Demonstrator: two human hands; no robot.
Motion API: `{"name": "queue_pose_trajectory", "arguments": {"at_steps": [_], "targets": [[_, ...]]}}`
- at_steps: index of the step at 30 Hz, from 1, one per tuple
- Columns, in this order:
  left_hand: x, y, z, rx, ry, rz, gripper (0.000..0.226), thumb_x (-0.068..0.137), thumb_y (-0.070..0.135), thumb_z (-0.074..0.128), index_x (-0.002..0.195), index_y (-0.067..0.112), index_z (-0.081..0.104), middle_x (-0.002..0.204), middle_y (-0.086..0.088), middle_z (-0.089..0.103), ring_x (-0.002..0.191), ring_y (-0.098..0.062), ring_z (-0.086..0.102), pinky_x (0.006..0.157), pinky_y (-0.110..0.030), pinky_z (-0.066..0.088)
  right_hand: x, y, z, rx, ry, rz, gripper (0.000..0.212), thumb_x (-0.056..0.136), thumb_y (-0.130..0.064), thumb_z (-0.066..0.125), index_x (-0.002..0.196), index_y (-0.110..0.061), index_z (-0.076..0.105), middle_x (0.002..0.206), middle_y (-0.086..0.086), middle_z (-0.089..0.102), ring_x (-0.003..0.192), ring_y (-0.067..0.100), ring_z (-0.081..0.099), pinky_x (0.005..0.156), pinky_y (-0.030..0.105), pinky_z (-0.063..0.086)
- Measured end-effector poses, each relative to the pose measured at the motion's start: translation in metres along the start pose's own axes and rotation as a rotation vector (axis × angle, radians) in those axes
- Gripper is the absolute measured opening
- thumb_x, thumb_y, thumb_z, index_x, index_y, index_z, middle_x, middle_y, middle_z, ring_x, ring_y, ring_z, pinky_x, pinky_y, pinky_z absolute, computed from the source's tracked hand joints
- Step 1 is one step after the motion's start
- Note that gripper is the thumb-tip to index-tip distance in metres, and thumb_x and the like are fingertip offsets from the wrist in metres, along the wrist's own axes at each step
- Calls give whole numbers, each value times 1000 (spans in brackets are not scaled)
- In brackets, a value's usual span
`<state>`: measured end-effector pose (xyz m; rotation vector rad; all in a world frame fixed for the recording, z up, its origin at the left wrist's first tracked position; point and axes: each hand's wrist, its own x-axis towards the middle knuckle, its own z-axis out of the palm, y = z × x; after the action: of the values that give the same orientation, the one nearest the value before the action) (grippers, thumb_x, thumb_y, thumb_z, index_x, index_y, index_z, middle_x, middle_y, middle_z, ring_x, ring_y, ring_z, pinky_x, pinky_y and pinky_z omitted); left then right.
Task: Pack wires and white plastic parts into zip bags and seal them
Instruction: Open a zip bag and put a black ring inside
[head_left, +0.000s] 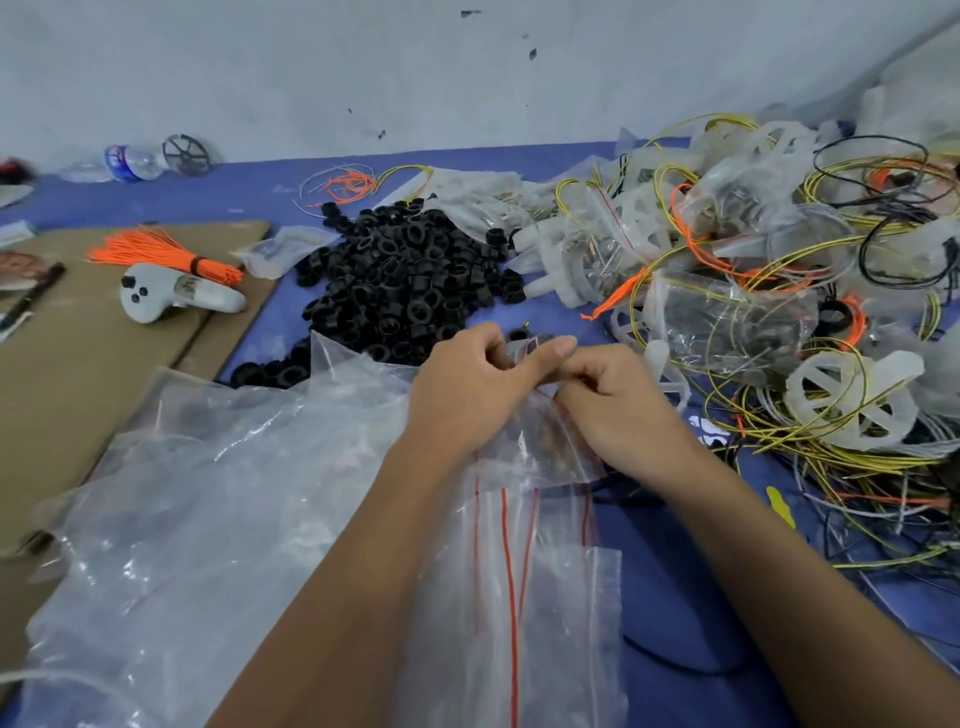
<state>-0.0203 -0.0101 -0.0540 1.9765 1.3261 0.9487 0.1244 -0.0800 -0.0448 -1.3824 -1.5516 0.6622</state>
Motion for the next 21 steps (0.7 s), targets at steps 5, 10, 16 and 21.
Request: {"name": "queue_pose_trajectory", "arguments": {"at_steps": [5, 10, 16, 21], "targets": [[-1, -7, -2, 138, -39, 74, 44, 68, 59, 69, 67, 21, 47, 60, 6, 56, 58, -13, 53, 55, -31, 41, 4, 9, -2, -210, 354, -1, 28, 92, 7, 52, 94, -10, 74, 76, -3, 70, 64, 21, 69, 69, 39, 57], [5, -12, -2, -35, 5, 90, 26, 76, 21, 64, 57, 17, 47, 52, 6, 49, 50, -9, 41, 54, -28, 35, 20, 9, -4, -681, 66, -19, 53, 89, 3, 58, 138, -17, 57, 138, 14, 51, 113, 39, 58, 92, 47, 49], [4, -7, -7, -145, 40, 120, 29, 75, 18, 55, 56, -1, 46, 53, -17, 46, 52, -15, 37, 53, -42, 35, 41, 4, 9, -983, -189, -22, 51, 88, -7, 62, 134, -26, 51, 126, 2, 51, 107, 32, 60, 70, 38, 46], [5, -8, -9, -166, 45, 87, 29, 80, 9, 59, 59, -7, 46, 59, -26, 50, 53, -17, 38, 54, -45, 38, 45, -2, -1, -855, 22, 57, 25, 90, -4, 63, 114, -10, 64, 110, 8, 52, 101, 34, 58, 81, 38, 47]]}}
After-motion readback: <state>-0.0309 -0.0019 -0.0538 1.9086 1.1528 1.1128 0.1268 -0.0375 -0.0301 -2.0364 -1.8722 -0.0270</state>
